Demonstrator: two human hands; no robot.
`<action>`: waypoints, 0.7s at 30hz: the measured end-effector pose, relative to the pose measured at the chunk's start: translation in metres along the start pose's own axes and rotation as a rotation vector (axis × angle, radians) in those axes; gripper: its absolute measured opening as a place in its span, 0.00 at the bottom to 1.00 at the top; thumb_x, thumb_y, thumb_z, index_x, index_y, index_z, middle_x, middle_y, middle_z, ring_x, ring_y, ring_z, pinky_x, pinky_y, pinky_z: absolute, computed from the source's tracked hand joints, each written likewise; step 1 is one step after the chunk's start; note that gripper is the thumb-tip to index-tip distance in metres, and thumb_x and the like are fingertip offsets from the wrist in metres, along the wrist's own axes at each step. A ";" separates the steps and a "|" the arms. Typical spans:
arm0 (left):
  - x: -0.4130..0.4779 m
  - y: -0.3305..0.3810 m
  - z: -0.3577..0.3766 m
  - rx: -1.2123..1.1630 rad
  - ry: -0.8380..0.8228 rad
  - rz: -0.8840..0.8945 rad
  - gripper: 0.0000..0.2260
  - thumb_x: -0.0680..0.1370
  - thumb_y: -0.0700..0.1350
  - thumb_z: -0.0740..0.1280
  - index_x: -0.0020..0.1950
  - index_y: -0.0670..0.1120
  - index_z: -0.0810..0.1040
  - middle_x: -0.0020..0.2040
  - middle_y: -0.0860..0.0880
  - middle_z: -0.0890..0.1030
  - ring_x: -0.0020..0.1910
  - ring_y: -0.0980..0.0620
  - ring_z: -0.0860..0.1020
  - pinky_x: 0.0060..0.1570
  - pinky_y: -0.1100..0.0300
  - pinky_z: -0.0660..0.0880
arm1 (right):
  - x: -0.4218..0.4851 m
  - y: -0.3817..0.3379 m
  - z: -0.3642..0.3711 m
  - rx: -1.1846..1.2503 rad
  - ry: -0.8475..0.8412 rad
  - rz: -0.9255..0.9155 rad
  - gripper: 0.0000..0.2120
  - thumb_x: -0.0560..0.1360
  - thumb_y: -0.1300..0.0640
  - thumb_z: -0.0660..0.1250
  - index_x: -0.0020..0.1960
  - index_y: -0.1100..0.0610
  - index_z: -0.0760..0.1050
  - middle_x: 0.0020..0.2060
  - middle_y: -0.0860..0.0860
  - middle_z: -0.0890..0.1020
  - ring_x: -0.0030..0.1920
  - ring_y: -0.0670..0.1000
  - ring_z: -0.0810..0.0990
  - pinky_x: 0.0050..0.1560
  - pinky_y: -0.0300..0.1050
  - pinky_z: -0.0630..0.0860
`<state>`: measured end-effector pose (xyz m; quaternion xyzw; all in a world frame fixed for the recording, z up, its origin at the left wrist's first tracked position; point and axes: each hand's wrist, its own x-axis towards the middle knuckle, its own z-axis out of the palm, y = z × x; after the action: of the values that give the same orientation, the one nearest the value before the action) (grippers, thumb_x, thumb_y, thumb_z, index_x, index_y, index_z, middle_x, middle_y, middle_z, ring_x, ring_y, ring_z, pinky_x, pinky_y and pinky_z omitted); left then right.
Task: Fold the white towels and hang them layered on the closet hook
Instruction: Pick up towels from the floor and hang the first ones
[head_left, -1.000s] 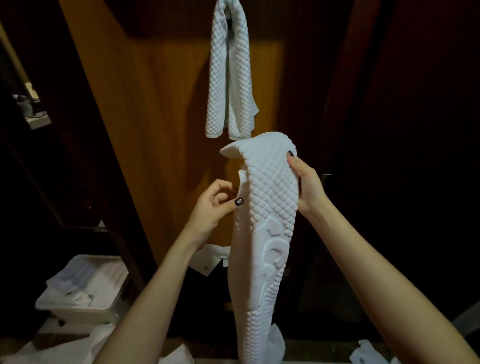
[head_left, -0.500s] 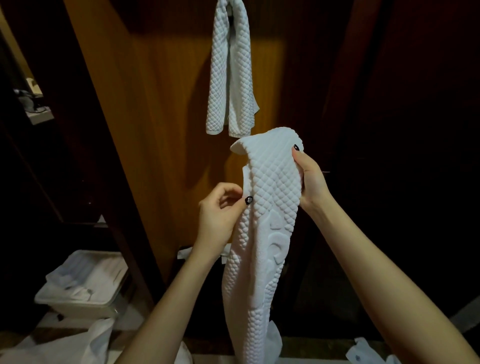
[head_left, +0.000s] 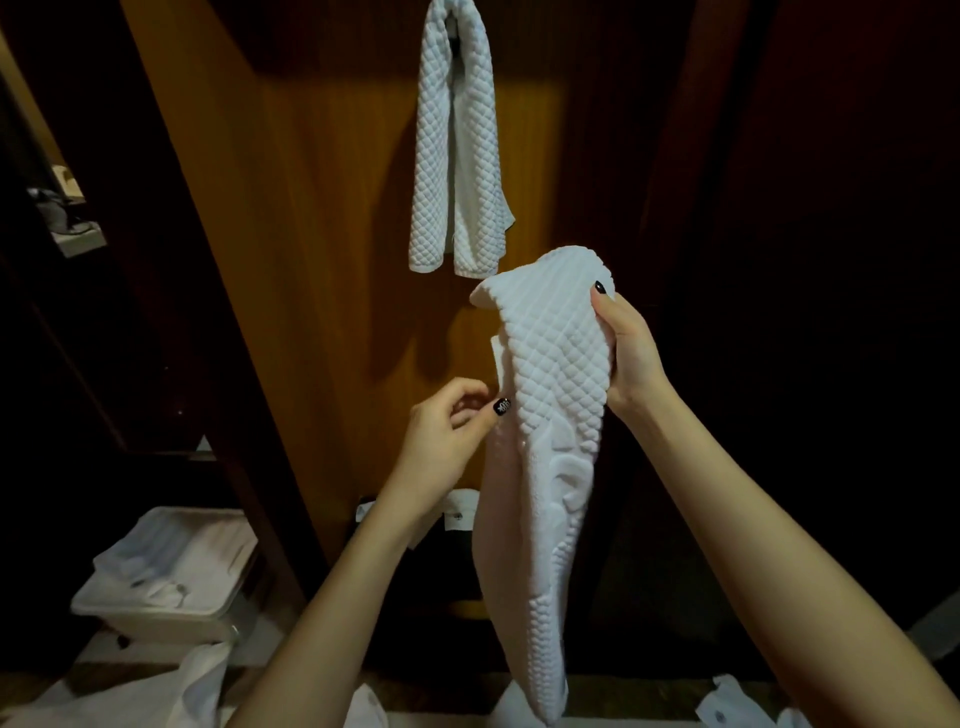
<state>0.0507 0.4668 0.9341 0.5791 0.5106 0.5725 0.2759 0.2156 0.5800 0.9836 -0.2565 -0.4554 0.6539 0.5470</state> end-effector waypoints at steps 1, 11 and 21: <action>0.003 0.002 -0.003 0.025 -0.063 -0.014 0.06 0.77 0.42 0.70 0.44 0.53 0.78 0.39 0.57 0.80 0.41 0.59 0.78 0.41 0.70 0.73 | -0.001 -0.001 -0.001 0.027 -0.009 0.020 0.20 0.79 0.55 0.62 0.68 0.64 0.70 0.58 0.60 0.80 0.58 0.59 0.80 0.58 0.58 0.78; 0.007 0.027 0.004 0.252 -0.281 -0.017 0.07 0.74 0.44 0.74 0.45 0.40 0.84 0.43 0.45 0.85 0.46 0.44 0.81 0.51 0.43 0.78 | 0.000 -0.011 -0.010 0.197 -0.037 0.122 0.24 0.78 0.52 0.63 0.69 0.63 0.70 0.58 0.60 0.81 0.59 0.60 0.80 0.56 0.56 0.80; 0.021 0.025 -0.002 0.424 -0.013 0.261 0.07 0.72 0.39 0.75 0.39 0.41 0.77 0.38 0.47 0.78 0.39 0.48 0.77 0.42 0.49 0.75 | 0.006 -0.025 -0.026 0.311 -0.153 0.162 0.18 0.75 0.51 0.66 0.56 0.63 0.83 0.54 0.59 0.83 0.55 0.57 0.83 0.52 0.52 0.81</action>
<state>0.0524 0.4770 0.9646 0.6887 0.5385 0.4795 0.0755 0.2475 0.5932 0.9943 -0.1542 -0.3668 0.7760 0.4894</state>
